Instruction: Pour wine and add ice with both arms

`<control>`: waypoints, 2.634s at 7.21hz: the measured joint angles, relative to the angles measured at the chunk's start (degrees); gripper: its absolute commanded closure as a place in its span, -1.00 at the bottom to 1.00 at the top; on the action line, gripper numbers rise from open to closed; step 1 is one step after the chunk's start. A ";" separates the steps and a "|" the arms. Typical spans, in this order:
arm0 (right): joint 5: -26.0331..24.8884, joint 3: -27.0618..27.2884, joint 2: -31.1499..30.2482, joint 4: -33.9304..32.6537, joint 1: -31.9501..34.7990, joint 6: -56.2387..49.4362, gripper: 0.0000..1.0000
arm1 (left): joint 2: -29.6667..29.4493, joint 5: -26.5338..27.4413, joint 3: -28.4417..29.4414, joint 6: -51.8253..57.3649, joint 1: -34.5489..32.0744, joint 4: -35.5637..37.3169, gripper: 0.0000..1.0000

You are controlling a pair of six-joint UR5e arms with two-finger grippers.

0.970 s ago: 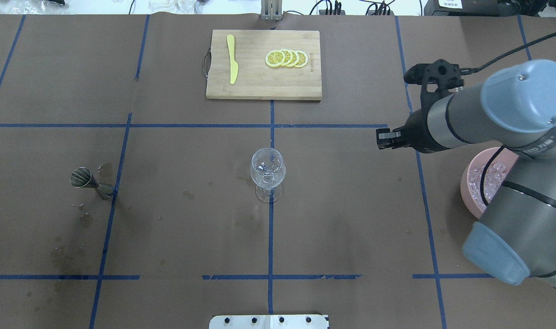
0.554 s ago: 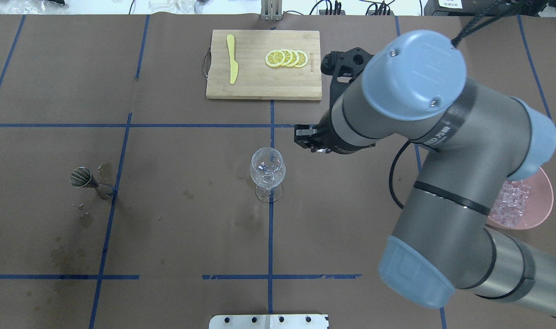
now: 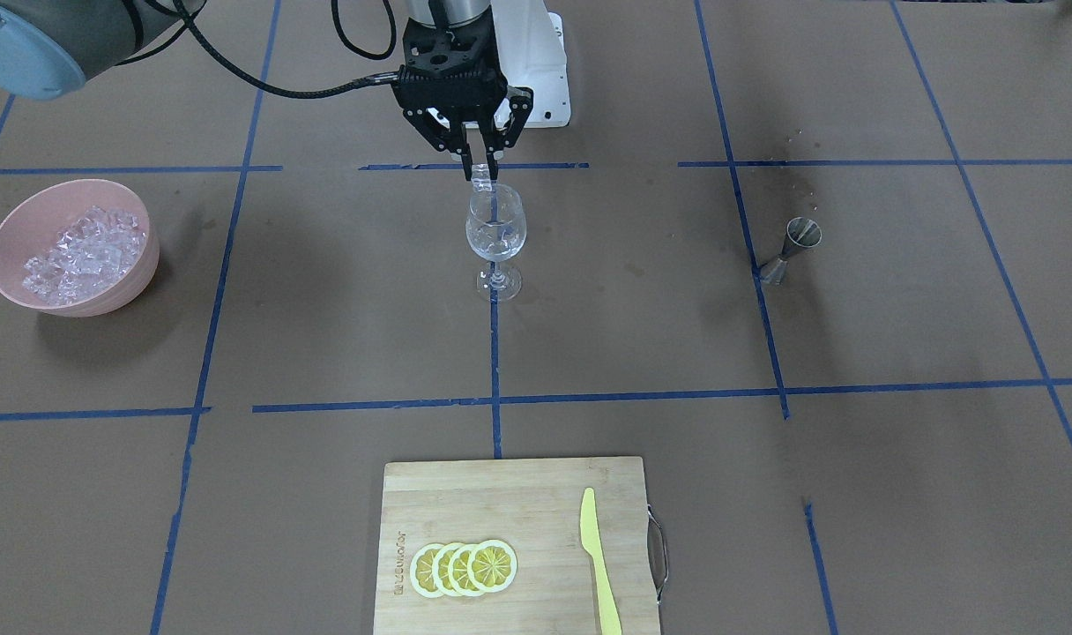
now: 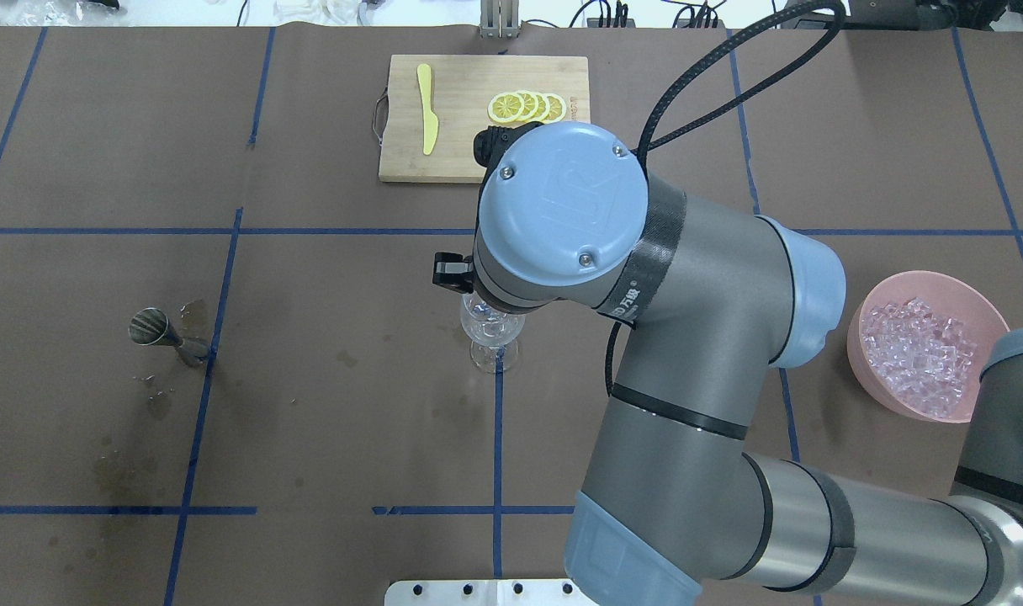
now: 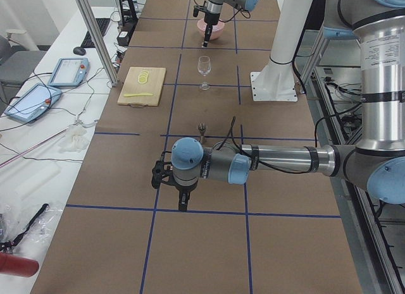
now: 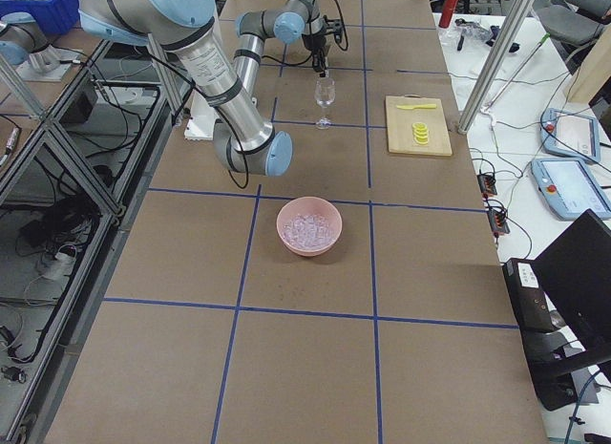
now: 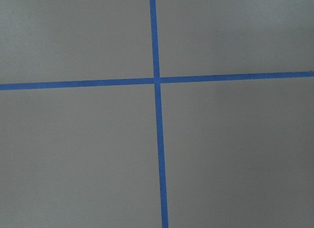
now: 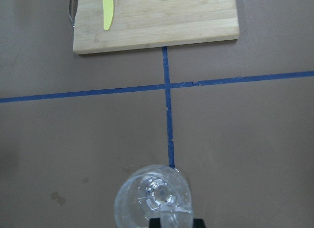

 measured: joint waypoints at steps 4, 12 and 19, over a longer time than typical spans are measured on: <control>-1.13 -1.23 0.44 0.17 -0.84 0.13 -0.97 | 0.15 0.05 0.01 0.00 0.00 0.00 -1.00; 9.47 2.84 -8.18 -0.08 8.77 -9.56 -1.00 | 1.99 5.03 0.10 0.24 -0.25 0.35 -1.00; 32.26 -0.11 -46.16 4.72 47.78 -74.82 -1.00 | 3.46 5.16 -3.17 2.78 -0.02 -0.12 -1.00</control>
